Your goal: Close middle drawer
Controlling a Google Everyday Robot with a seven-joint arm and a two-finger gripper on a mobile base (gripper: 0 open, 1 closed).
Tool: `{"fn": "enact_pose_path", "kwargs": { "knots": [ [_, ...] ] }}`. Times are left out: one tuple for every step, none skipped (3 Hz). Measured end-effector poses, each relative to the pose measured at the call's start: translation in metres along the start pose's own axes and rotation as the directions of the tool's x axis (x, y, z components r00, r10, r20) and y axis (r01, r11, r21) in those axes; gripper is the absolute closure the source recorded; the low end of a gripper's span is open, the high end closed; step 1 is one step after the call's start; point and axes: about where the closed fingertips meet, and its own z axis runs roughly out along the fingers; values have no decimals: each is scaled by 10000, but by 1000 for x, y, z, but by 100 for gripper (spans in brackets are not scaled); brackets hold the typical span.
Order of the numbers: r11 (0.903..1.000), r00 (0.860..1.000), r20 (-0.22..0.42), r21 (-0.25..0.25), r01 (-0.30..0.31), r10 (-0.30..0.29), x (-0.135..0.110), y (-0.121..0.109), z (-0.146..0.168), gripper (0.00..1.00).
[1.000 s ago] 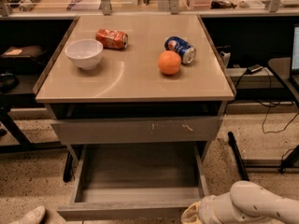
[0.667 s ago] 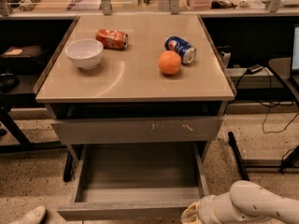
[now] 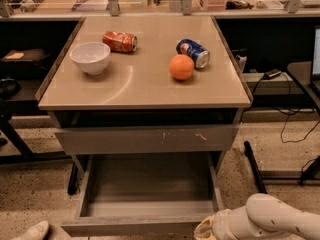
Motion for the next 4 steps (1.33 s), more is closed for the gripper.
{"fn": "enact_pose_path", "kwargs": {
  "knots": [
    [9993,9993,154,-164,347,-344,-5,-8,6,12],
    [9983,9984,211,-208,535,-531,-9,-14,10,0],
    [9935,9927,452,-148,1127,-1119,-34,-48,19,16],
    [9910,9899,505,-102,1334,-1327,-42,-60,21,39]
  ]
}}
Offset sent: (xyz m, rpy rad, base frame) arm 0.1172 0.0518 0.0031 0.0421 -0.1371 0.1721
